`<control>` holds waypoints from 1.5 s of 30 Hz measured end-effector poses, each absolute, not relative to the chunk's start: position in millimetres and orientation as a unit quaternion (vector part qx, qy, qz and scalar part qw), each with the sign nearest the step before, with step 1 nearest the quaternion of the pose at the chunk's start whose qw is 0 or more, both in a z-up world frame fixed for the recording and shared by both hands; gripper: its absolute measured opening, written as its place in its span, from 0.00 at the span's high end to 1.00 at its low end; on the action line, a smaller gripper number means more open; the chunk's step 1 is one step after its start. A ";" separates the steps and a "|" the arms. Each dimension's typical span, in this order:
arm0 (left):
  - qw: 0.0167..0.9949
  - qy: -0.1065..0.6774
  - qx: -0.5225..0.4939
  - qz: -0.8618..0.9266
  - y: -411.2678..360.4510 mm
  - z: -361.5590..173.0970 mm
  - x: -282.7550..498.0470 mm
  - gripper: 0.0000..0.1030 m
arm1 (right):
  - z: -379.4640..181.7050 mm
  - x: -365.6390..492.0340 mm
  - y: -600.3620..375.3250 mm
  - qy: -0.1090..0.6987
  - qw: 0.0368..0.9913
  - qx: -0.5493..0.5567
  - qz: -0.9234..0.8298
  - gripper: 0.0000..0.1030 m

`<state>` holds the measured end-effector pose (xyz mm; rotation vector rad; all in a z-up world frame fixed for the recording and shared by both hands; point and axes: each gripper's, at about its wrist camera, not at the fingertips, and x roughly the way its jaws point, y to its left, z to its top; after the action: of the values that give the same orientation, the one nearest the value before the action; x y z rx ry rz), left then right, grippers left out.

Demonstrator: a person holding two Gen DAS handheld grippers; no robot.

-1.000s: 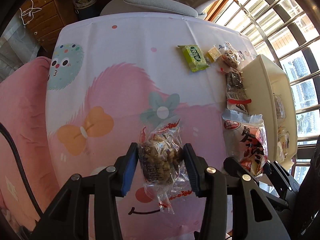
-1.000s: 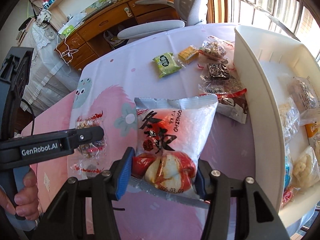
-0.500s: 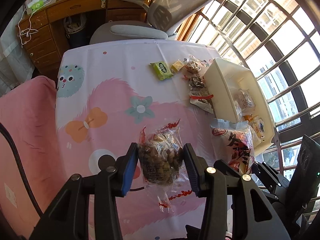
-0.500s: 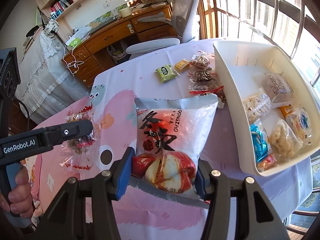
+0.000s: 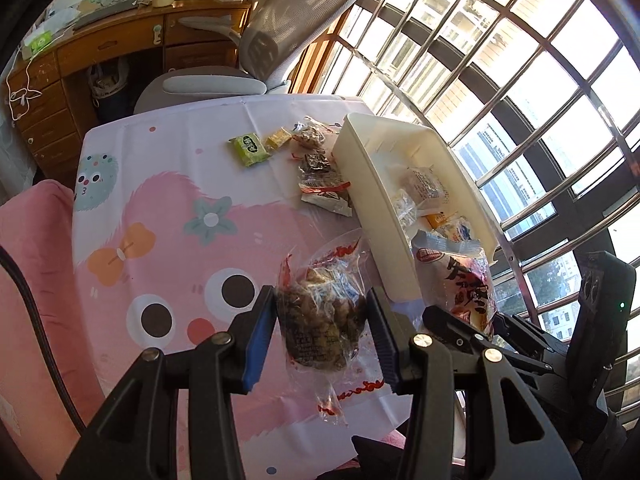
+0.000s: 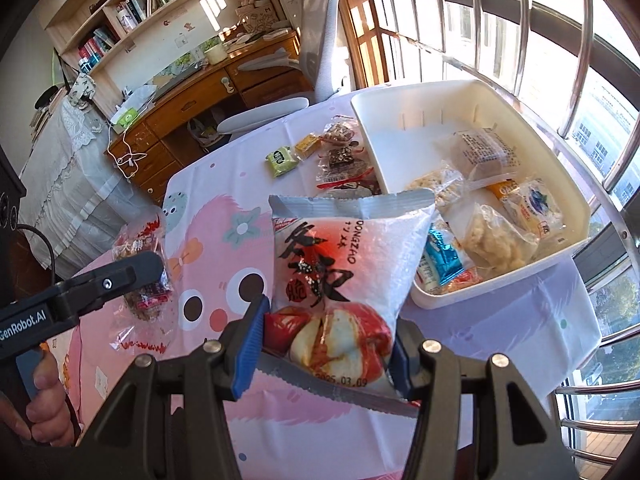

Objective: Organize snacks
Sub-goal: 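Carry the nut bag and jujube bag with both tools over the tray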

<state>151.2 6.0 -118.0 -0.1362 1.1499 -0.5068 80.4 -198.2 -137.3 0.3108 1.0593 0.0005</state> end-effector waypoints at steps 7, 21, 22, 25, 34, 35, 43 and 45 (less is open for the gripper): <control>0.810 0.527 -0.075 -0.246 -33.6 -115.7 137.1 0.56 | -136.0 66.9 -241.2 0.495 0.853 0.163 0.003 0.47; 0.826 0.516 -0.118 -0.192 -117.4 -114.0 133.6 0.56 | -126.1 89.4 -321.0 0.489 0.857 0.130 0.095 0.47; 0.827 0.514 -0.122 -0.190 -123.6 -114.1 134.7 0.56 | -125.4 92.4 -326.7 0.489 0.857 0.124 0.102 0.47; 0.832 0.508 -0.131 -0.183 -145.0 -114.6 138.5 0.56 | -123.9 100.6 -342.3 0.489 0.857 0.107 0.121 0.47; 0.840 0.495 -0.141 -0.172 -200.2 -116.5 154.5 0.56 | -121.0 126.5 -386.4 0.481 0.857 0.078 0.169 0.47; 0.840 0.494 -0.140 -0.172 -204.6 -116.2 156.8 0.56 | -121.3 129.0 -390.7 0.481 0.857 0.077 0.170 0.47; 0.846 0.484 -0.134 -0.179 -233.3 -114.0 168.8 0.57 | -122.6 144.3 -415.9 0.483 0.855 0.074 0.177 0.46; 0.844 0.488 -0.133 -0.178 -238.7 -116.1 171.1 0.57 | -128.1 149.3 -419.8 0.495 0.848 0.071 0.174 0.46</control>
<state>171.1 -238.7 -116.1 -0.2797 1.0290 -0.3752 149.3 -419.8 -128.1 0.1493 1.0436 0.3658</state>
